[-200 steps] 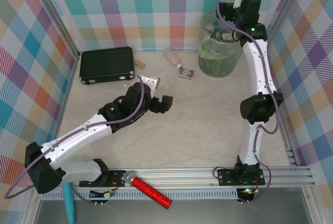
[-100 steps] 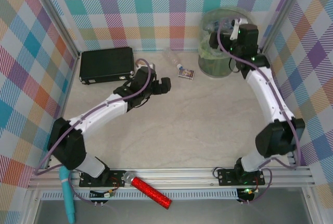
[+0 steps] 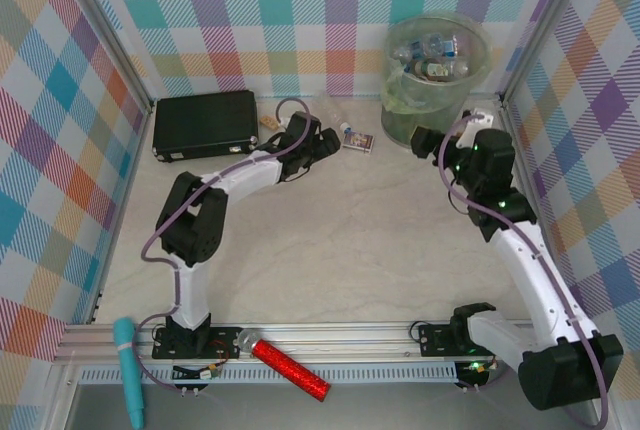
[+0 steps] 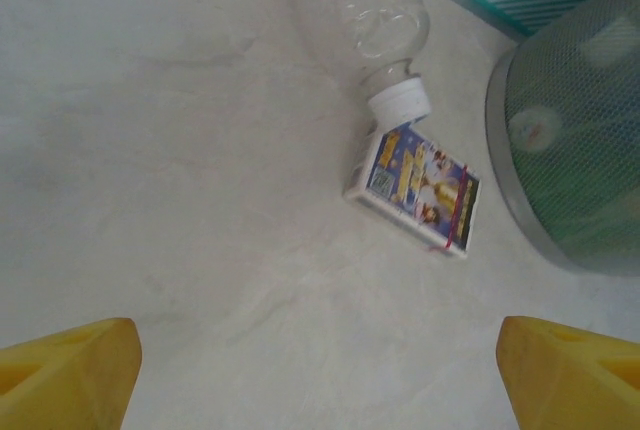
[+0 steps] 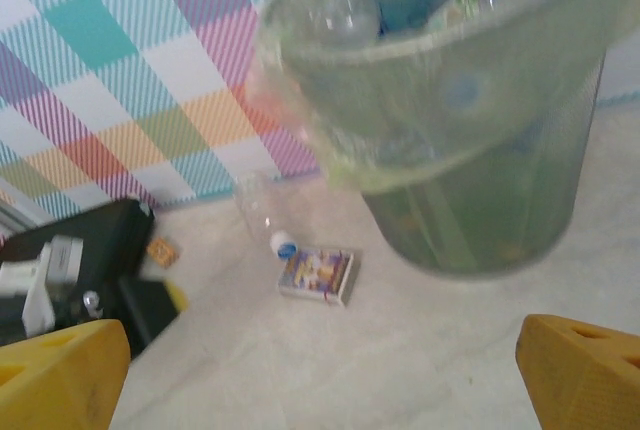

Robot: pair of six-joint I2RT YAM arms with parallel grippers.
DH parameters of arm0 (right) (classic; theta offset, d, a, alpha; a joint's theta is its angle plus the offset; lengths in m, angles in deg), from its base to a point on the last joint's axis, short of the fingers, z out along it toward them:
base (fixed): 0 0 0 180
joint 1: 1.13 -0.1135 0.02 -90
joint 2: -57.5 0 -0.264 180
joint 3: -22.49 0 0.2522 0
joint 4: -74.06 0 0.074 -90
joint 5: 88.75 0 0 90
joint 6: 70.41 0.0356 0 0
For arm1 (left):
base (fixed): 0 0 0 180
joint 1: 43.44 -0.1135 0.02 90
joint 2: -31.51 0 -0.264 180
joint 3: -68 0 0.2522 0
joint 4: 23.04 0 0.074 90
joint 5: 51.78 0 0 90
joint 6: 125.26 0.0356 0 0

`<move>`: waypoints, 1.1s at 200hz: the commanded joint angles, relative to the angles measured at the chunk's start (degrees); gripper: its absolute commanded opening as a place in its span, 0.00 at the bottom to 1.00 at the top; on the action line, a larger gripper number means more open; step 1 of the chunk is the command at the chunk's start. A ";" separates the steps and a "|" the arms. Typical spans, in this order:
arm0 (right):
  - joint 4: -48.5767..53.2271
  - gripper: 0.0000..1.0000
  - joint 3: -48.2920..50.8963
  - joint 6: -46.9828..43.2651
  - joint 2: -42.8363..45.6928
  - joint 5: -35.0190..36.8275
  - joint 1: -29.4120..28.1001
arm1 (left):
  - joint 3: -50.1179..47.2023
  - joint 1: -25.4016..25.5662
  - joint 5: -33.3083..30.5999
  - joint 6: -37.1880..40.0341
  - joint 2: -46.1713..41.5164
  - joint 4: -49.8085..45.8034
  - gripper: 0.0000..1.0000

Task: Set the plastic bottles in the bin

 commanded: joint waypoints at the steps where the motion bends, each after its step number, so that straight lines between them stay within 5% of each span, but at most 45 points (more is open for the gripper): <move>1: -3.88 0.99 5.12 3.22 2.12 -2.34 -0.40 | 4.48 -0.20 0.66 -1.77 4.47 5.89 0.91; 163: -9.81 0.99 12.99 8.31 4.34 -6.87 -0.49 | 35.39 -1.67 0.70 -10.76 35.54 11.04 0.77; 220: -10.74 0.99 13.20 9.04 3.86 -6.99 -0.43 | 37.21 -2.39 2.02 -12.59 37.39 9.46 0.59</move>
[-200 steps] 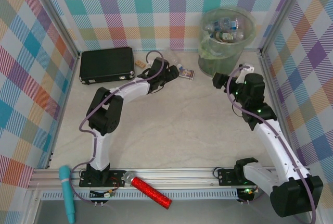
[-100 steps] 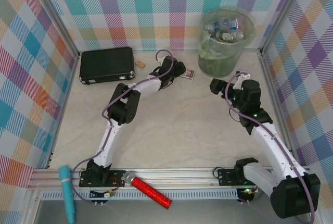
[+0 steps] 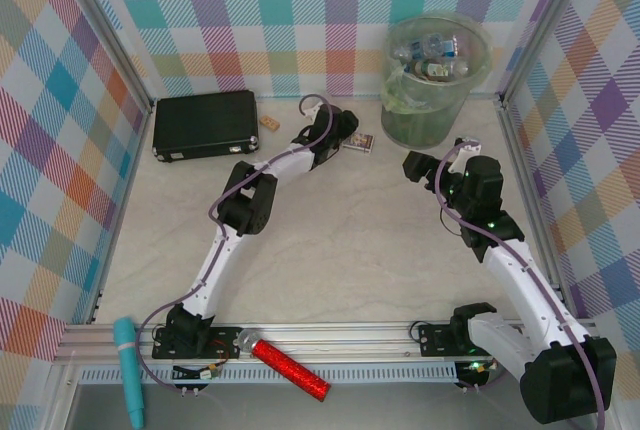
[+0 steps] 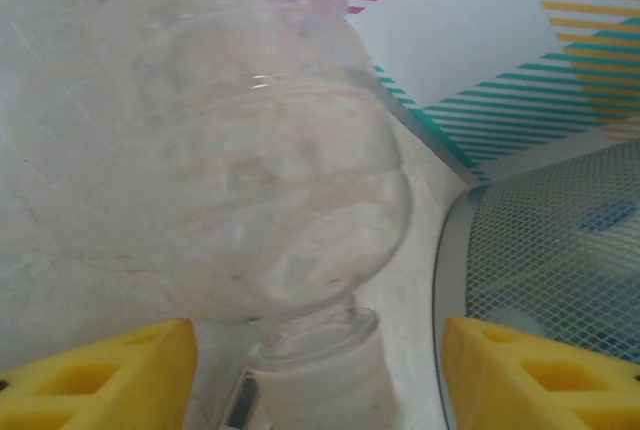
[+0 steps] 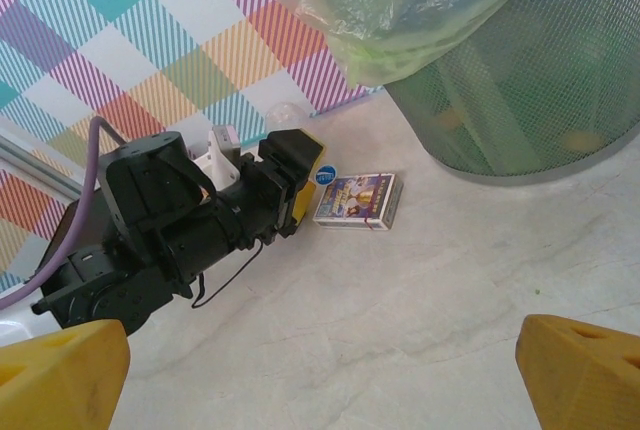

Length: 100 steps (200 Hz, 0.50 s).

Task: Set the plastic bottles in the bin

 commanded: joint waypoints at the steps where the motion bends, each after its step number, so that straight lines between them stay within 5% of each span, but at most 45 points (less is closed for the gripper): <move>1: -2.47 0.99 0.49 0.86 0.49 -0.74 -0.38 | 0.75 -0.95 1.02 -1.41 2.11 -1.92 0.58; 55: -2.50 0.99 0.66 0.93 0.70 -0.26 -0.35 | -3.18 -1.91 1.76 -3.20 0.20 1.88 0.29; 100: -2.45 0.99 0.79 0.57 0.45 -0.47 -0.38 | -12.22 -3.19 2.70 -3.27 -6.70 9.05 0.26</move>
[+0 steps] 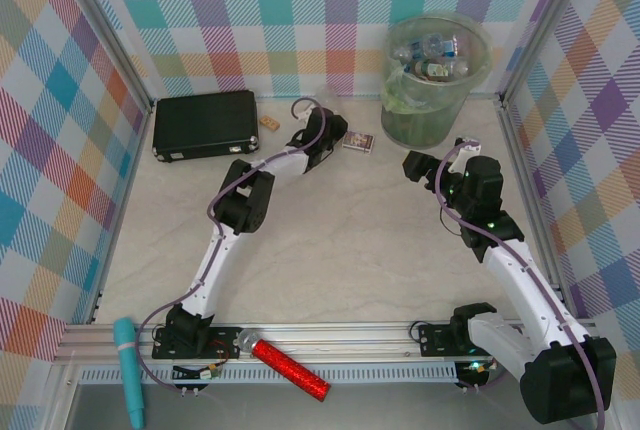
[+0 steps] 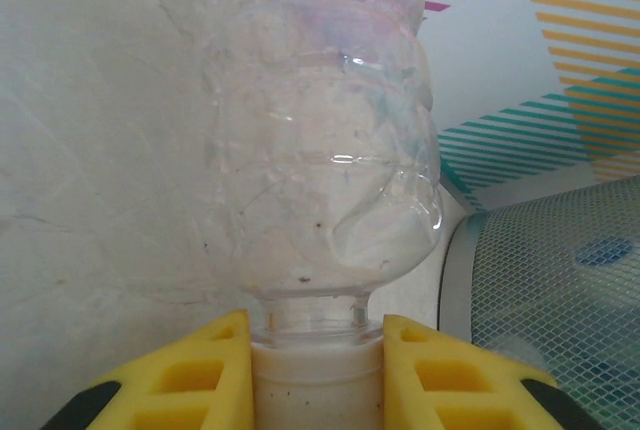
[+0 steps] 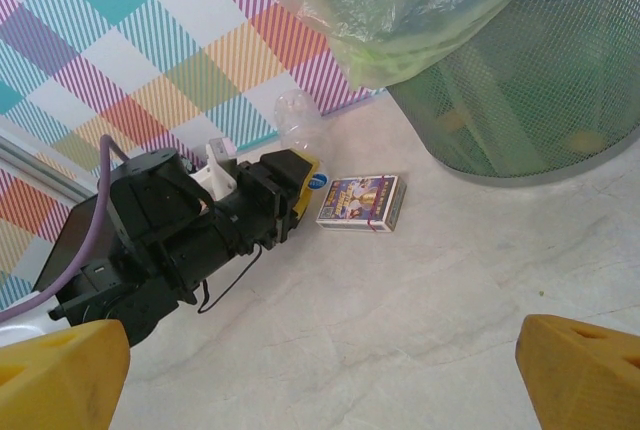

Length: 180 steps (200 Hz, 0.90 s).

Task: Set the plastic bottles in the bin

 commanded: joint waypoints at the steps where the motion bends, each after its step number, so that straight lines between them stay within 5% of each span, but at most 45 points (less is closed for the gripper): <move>1: -1.93 0.99 0.68 0.24 0.47 -0.45 -0.38 | -5.53 -1.44 1.01 -0.52 -5.16 1.64 0.26; 117: 4.73 0.99 -8.39 -1.37 -4.45 -6.43 -1.02 | -43.94 -1.26 8.84 10.62 -34.96 20.32 0.28; 180: 18.64 0.99 -28.52 -4.80 -18.47 -12.99 -3.54 | -58.89 5.59 7.67 24.15 -49.82 19.18 0.28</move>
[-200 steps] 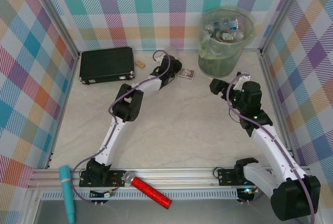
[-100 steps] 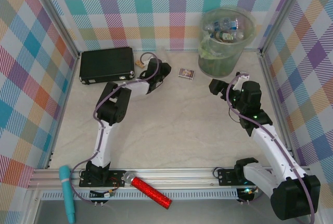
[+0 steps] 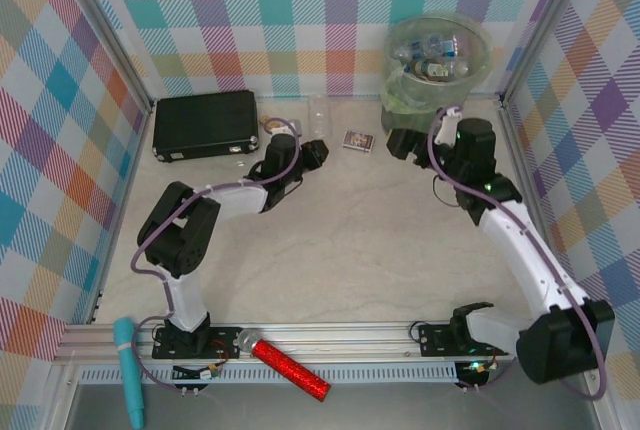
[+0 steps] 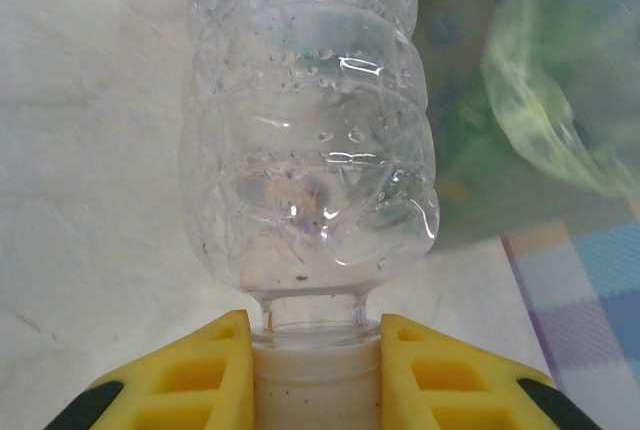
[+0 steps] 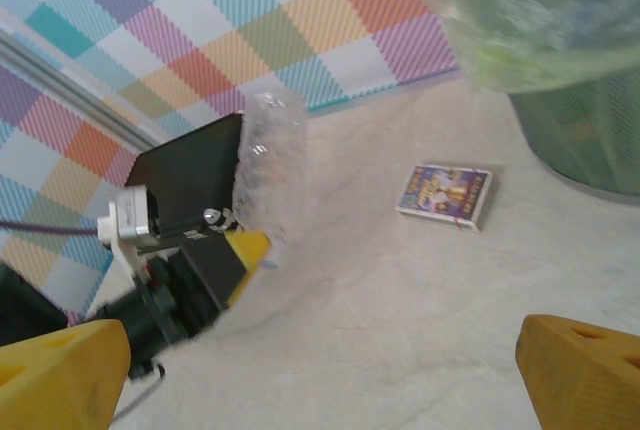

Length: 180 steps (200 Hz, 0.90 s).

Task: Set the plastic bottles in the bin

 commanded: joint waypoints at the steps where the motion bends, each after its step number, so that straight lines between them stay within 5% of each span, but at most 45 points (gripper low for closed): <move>1: 7.39 0.99 -8.25 -2.26 -5.00 -4.42 -0.74 | -3.92 2.67 0.43 7.36 -6.29 1.91 0.28; 31: 16.55 1.00 -20.01 -5.16 -13.50 -11.14 -1.66 | -8.75 6.47 -1.36 11.47 -12.66 0.94 0.29; 77: 25.88 0.88 -32.31 -7.48 -23.65 -16.42 -3.87 | -12.00 10.45 -1.07 15.69 -19.37 -0.98 0.29; 180: 31.34 0.83 -38.04 -8.40 -31.00 -21.96 -4.92 | -11.98 15.37 -1.62 22.07 -24.28 -6.09 0.29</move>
